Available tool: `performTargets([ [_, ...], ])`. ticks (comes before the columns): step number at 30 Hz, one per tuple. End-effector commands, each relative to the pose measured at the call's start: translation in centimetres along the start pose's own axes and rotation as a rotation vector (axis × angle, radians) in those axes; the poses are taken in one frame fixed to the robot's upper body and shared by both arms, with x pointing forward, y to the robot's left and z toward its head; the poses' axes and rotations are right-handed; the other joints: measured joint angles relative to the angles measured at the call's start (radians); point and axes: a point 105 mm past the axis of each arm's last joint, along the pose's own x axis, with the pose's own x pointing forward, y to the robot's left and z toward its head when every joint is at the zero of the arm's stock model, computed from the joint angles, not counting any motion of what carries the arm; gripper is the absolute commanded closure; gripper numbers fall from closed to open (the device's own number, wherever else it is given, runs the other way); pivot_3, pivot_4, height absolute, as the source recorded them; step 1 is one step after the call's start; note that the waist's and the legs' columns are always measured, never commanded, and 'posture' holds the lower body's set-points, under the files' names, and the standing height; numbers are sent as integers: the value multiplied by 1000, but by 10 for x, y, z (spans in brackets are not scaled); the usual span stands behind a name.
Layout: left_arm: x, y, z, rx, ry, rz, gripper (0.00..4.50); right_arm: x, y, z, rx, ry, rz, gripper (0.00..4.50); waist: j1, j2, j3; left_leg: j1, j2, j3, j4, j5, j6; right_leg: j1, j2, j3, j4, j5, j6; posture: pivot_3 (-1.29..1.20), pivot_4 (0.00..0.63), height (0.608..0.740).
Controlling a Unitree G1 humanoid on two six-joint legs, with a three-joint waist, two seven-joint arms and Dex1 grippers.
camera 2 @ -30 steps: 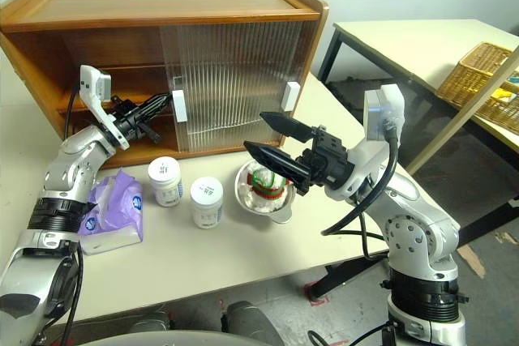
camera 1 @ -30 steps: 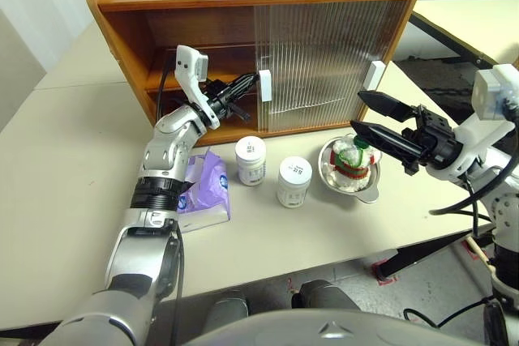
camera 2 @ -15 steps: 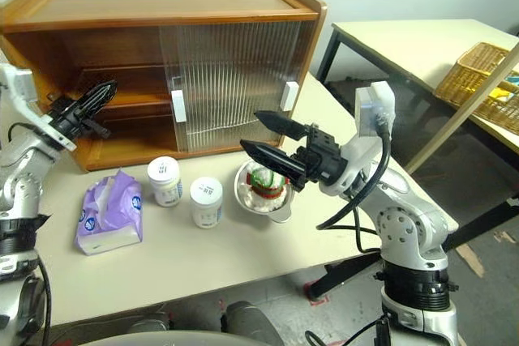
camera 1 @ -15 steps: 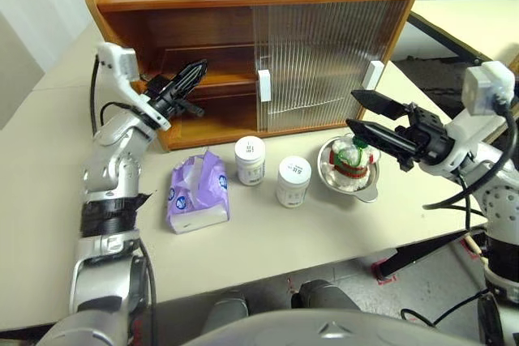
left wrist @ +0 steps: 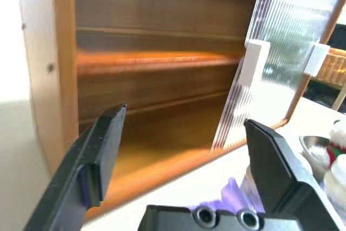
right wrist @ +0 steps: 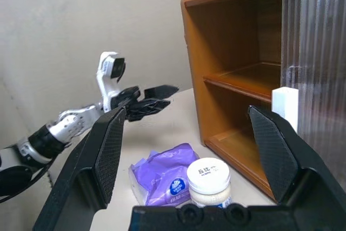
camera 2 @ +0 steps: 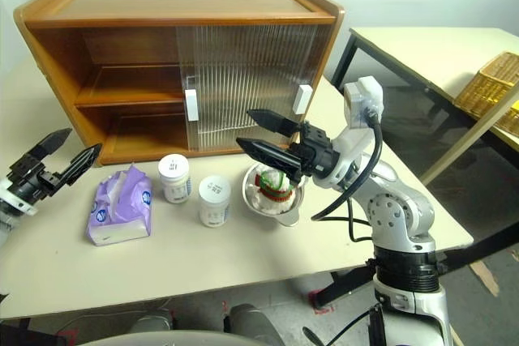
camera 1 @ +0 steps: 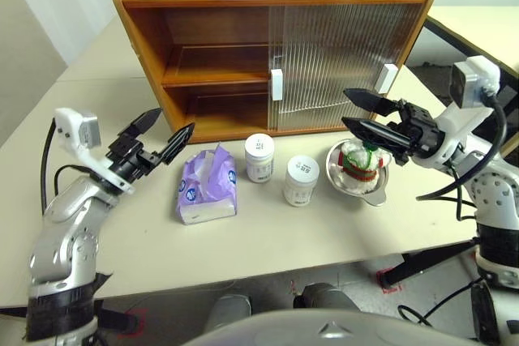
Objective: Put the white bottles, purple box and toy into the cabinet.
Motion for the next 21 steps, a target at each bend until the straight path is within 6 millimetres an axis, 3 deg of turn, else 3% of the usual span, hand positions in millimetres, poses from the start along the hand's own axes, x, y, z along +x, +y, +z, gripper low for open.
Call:
performTargets([
  [1, -16, -11, -4, 3, 7, -11, 19, 0, -2, -1, -4, 17, 8, 0, 4, 1, -1, -1, 0, 0, -1, 0, 0, 1, 0, 0, 0, 0, 0, -14, 8, 740],
  [9, -56, -40, -34, 42, 144, -88, 19, 8, -5, -5, 20, 16, 54, 0, 33, 5, 0, -1, 8, 0, -5, -1, -9, -2, 3, -2, 2, -4, -6, 40, 15, 740],
  [21, -83, -39, -60, 17, 174, -29, 19, 15, -8, -4, 27, 20, 91, 0, 69, 13, 3, -1, 13, -1, -6, -2, -11, -2, 6, -3, 4, -6, -8, 73, 14, 740],
])
